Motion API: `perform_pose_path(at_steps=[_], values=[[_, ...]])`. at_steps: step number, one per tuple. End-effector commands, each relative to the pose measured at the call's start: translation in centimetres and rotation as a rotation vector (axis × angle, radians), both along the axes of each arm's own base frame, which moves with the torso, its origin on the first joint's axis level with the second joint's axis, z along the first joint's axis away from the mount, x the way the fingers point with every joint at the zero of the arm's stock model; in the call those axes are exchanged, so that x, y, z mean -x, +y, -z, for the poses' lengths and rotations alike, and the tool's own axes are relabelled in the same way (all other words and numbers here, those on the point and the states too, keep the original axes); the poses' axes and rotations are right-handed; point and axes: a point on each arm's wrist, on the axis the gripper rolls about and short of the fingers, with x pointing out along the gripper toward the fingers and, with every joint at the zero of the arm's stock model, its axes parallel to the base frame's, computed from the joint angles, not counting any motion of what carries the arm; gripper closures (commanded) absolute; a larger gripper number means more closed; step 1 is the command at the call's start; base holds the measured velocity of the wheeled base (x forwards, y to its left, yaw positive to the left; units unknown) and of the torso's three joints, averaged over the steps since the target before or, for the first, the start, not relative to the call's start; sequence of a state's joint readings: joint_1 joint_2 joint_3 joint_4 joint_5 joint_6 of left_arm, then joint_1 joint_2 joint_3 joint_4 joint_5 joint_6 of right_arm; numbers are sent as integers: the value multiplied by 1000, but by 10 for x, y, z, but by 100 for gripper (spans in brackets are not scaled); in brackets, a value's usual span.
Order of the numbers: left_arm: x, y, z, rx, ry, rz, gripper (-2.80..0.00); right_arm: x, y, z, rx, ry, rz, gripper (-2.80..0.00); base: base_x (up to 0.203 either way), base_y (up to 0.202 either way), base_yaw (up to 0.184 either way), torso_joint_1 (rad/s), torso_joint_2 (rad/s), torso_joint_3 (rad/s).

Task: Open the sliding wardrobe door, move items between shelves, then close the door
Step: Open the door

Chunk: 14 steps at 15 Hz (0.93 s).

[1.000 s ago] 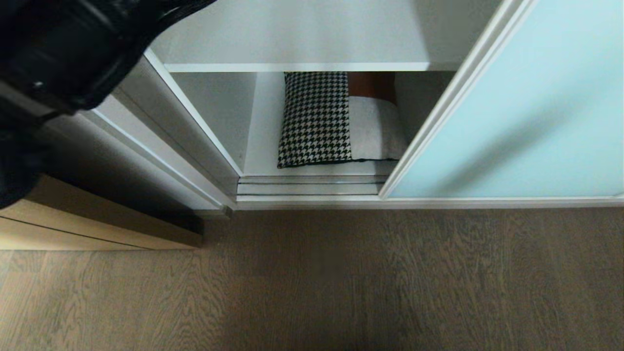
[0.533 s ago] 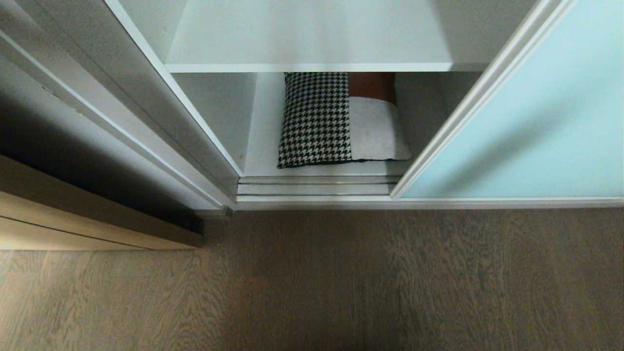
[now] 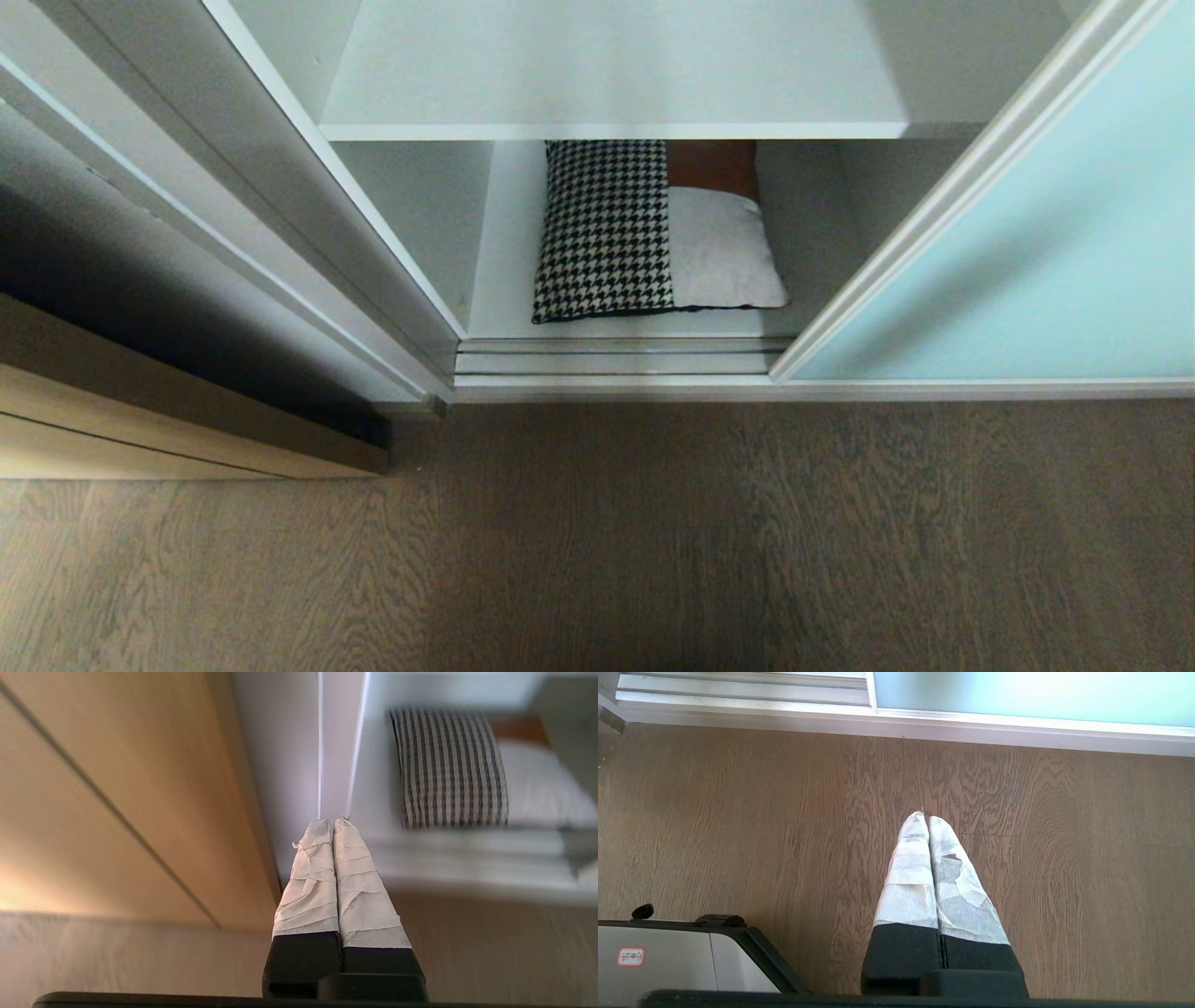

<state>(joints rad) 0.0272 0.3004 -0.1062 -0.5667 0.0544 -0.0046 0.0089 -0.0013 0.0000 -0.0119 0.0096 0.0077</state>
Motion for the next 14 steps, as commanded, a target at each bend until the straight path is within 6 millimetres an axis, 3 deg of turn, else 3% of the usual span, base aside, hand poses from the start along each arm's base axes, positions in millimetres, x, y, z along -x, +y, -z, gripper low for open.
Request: perform_pose_path(at_steps=[1,4,8,14], values=[[10,-1,36,-20,20,44,0,0,0,0,0,-4,0,0,0,0,0,0,0,0],[21,-3,63,-58,96,85,0,0,0,0,0,-3,0,0,0,0,0,0,0,0],[17,-1,92,-65,391,37,0,0,0,0,0,-4,0,0,0,0,0,0,0,0],[17,-3,93,-153,393,79,0,0,0,1,5,-1,-1,0,0,0,0,0,0,0]])
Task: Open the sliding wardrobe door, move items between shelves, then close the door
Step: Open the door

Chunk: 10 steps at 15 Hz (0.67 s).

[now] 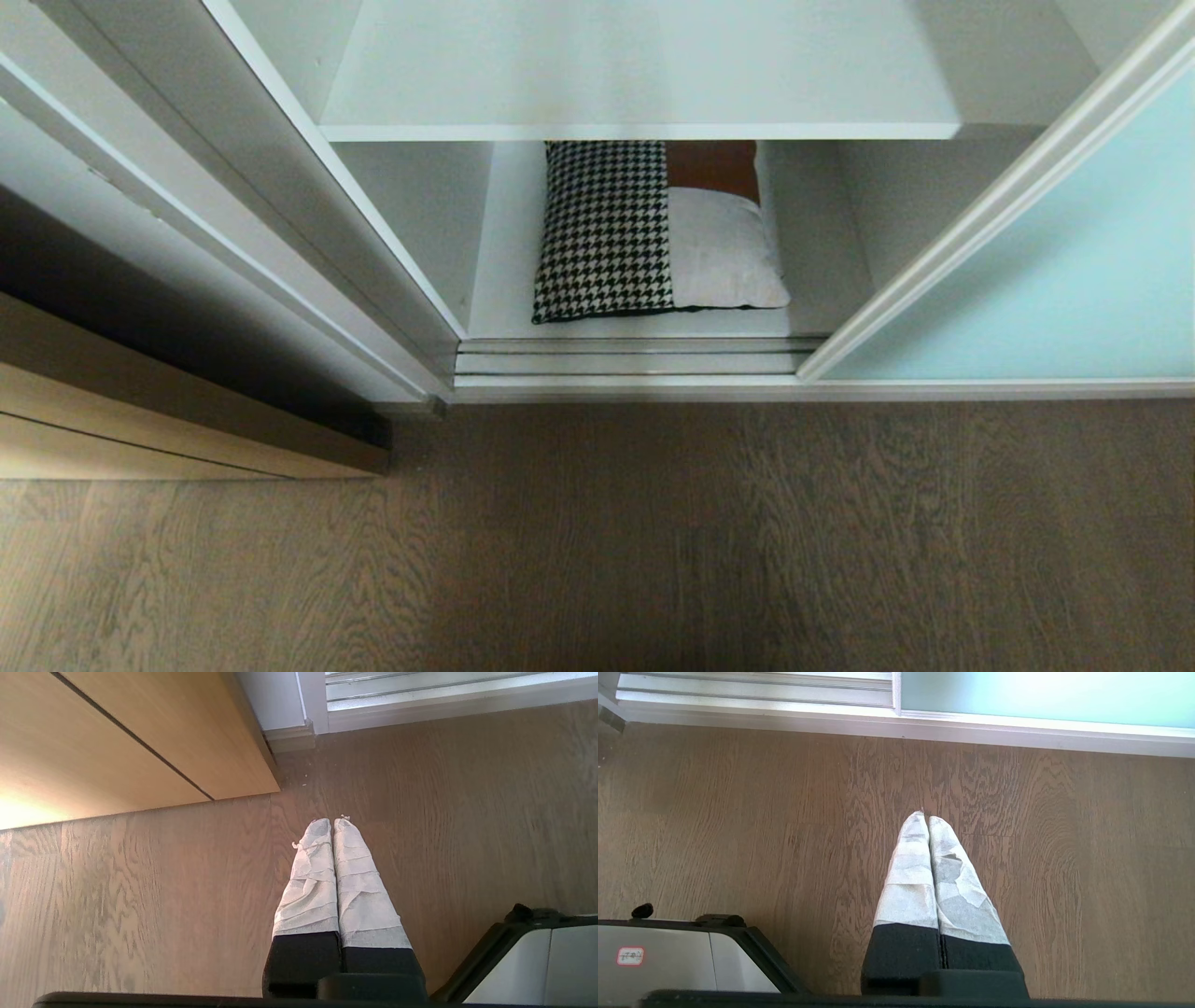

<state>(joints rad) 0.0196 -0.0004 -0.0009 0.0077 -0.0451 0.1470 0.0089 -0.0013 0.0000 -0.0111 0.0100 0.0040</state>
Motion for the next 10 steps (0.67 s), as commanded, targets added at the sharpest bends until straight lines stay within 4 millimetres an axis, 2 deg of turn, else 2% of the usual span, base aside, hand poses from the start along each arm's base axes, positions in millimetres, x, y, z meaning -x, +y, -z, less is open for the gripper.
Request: perform_pose_path(at_steps=[1,5,8,10], values=[[0,0,1,33,12,-3,0,0,0,0,-2,-3,-1,0,0,0,0,0,0,0],[0,0,1,63,11,-12,0,1,0,-3,-8,-27,-2,0,0,0,0,0,0,0],[0,0,1,63,10,-12,0,15,1,-42,-48,-162,-52,0,0,0,0,0,0,0],[0,0,1,63,10,-12,0,35,3,-79,-60,-243,-151,0,0,0,0,0,0,0]])
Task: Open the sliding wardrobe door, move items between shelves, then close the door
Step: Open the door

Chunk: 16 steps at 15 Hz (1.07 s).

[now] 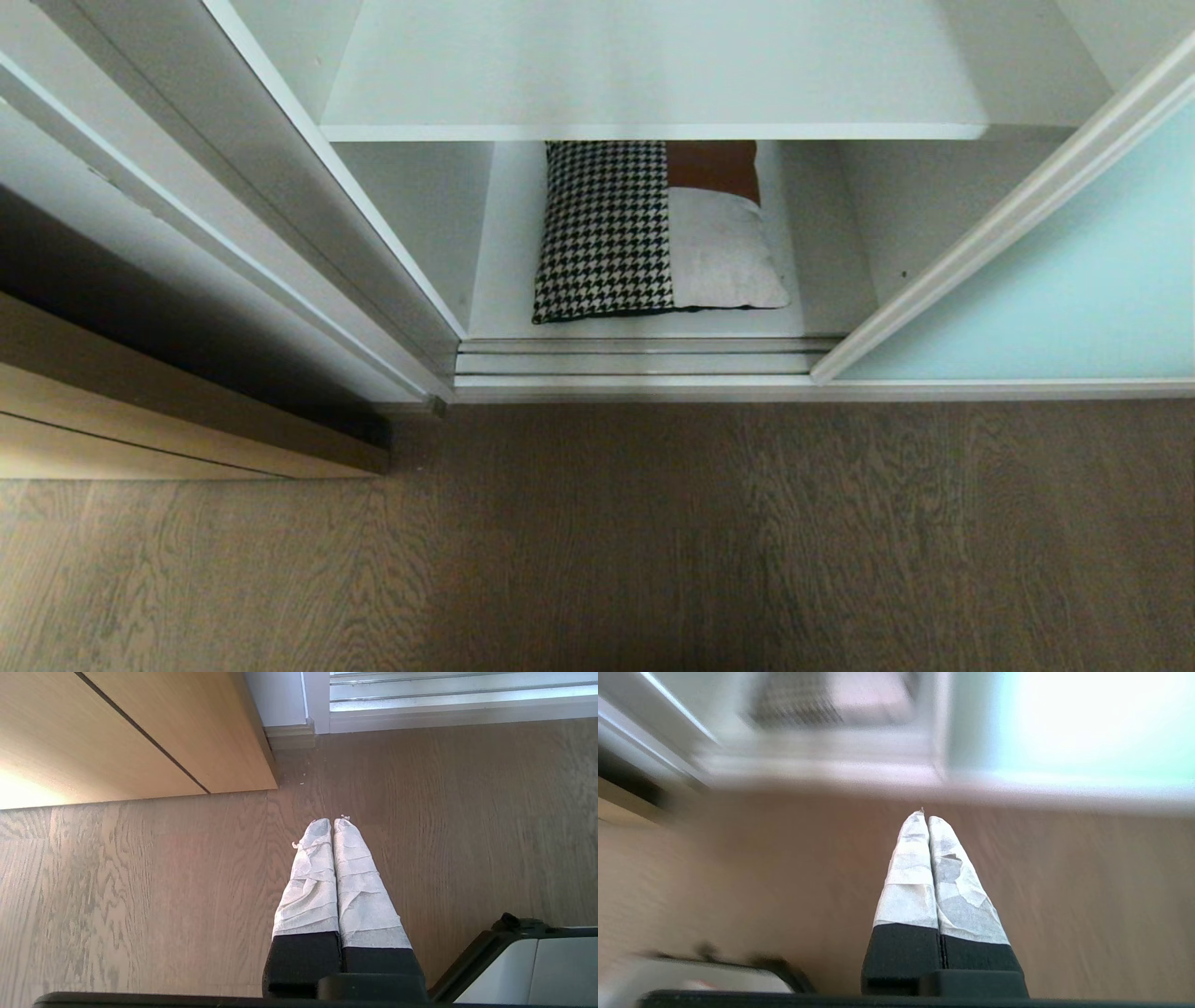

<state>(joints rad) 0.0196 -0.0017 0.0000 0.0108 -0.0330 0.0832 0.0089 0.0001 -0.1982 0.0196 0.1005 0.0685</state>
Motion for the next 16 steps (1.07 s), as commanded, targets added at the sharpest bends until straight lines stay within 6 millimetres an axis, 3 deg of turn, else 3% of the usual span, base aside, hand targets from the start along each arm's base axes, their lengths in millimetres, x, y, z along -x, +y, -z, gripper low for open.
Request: perform_pose_path(at_steps=[1,3,7,9,11,16], values=[[0,0,0,0,8,0,0,27,2,-49,-18,-117,-112,0,0,0,0,0,0,0],[0,0,0,1,8,0,0,39,4,-94,-94,-131,-250,0,0,0,0,0,0,0],[0,0,0,0,7,0,0,-2,7,-166,-280,13,-416,0,0,0,0,0,0,0],[0,0,0,0,6,0,0,-27,9,-189,-354,31,-501,0,0,0,0,0,0,0],[0,0,0,0,6,0,0,-39,10,-209,-401,26,-587,0,0,0,0,0,0,0],[0,0,0,0,8,0,0,-73,11,-227,-461,86,-621,0,0,0,0,0,0,0]])
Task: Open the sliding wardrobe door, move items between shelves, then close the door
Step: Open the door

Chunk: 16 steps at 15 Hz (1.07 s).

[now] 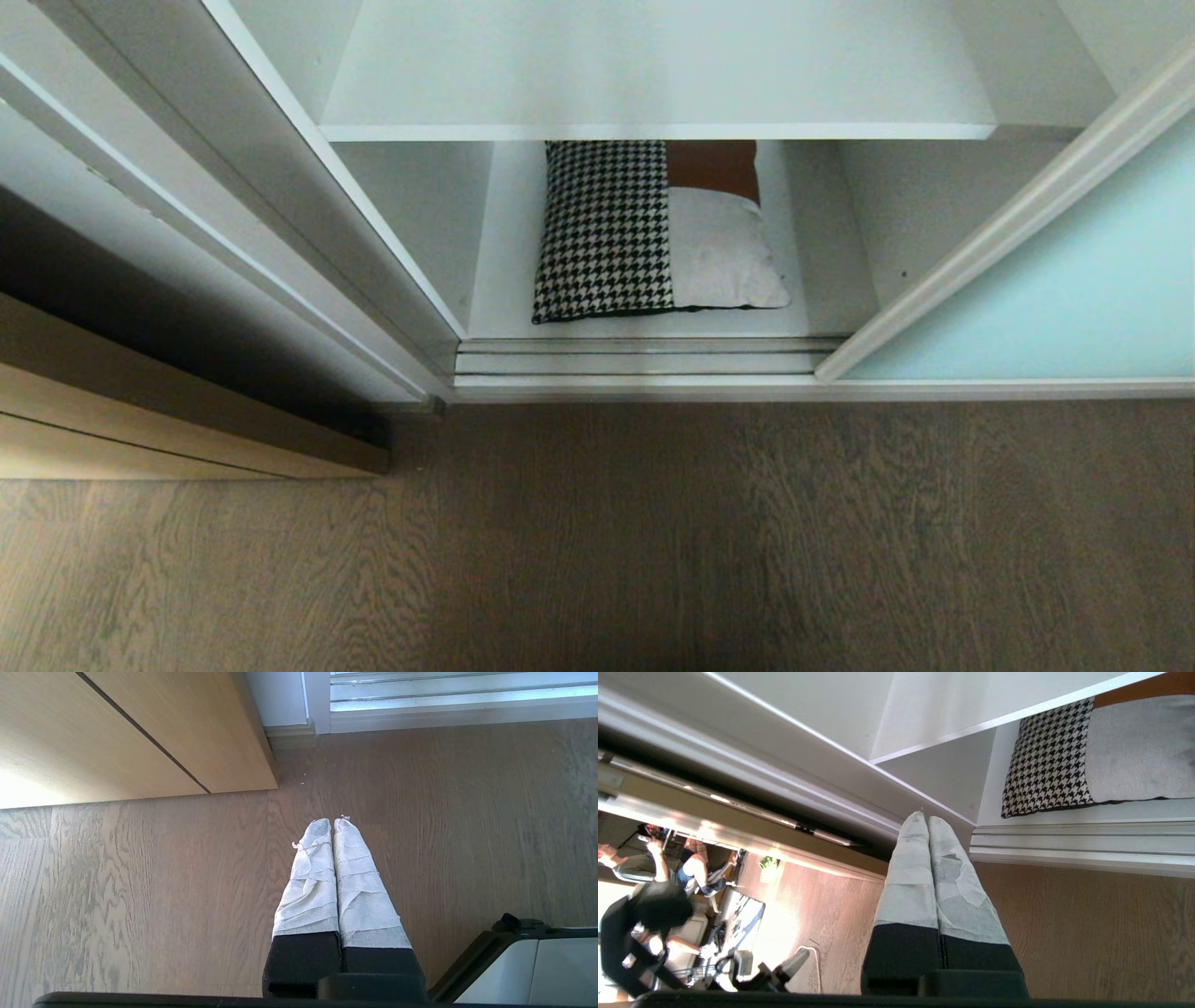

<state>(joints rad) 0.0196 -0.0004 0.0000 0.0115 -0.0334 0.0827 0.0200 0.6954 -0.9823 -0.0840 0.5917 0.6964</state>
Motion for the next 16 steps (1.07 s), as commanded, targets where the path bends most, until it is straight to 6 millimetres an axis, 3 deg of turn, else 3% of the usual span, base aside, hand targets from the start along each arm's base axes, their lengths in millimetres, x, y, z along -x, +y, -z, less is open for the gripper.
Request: perform_pose_path(at_steps=[1,8,16], values=[[0,0,0,0,6,0,0,-31,1,-6,-1,54,-1,0,0,0,0,0,0,0],[0,0,0,-2,5,0,0,-95,-1,-41,-44,53,129,0,0,0,0,0,0,0],[0,0,0,-1,4,0,0,-138,-3,-66,-93,13,266,0,0,0,0,0,0,0]])
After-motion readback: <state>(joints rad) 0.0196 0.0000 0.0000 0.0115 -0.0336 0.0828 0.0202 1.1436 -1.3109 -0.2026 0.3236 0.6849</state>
